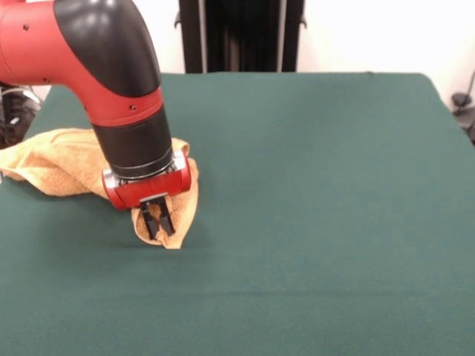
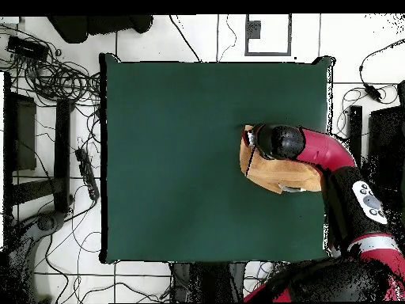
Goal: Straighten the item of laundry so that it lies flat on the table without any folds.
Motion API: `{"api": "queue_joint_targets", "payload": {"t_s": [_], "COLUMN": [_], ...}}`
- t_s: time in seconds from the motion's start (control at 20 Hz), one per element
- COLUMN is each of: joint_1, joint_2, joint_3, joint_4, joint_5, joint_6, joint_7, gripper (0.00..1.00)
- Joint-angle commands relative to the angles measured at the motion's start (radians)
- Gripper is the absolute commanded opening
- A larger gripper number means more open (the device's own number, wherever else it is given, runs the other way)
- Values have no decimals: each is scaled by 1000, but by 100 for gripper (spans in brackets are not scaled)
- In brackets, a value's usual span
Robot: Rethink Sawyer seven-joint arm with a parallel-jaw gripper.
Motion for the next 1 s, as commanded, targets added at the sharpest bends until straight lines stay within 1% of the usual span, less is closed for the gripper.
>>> {"api": "queue_joint_targets", "payload": {"t_s": [0.05,0.3,0.4,0.45,0.65,0.8,1.0], "joint_1": [91,107,95,95,71,49,64], "joint_2": [224,216,207,196,128,78,1], "joint_3": [16,0,15,17,50,80,76], "joint_4": [-4,-8,17,27,122,204,291], "joint_5": [-93,-102,-103,-97,-75,-68,-68], "joint_6": [-32,-32,-87,-86,-151,-241,-369], "joint_7": [-58,-31,-18,-9,33,77,162], "gripper": [0,0,0,0,0,0,0]}}
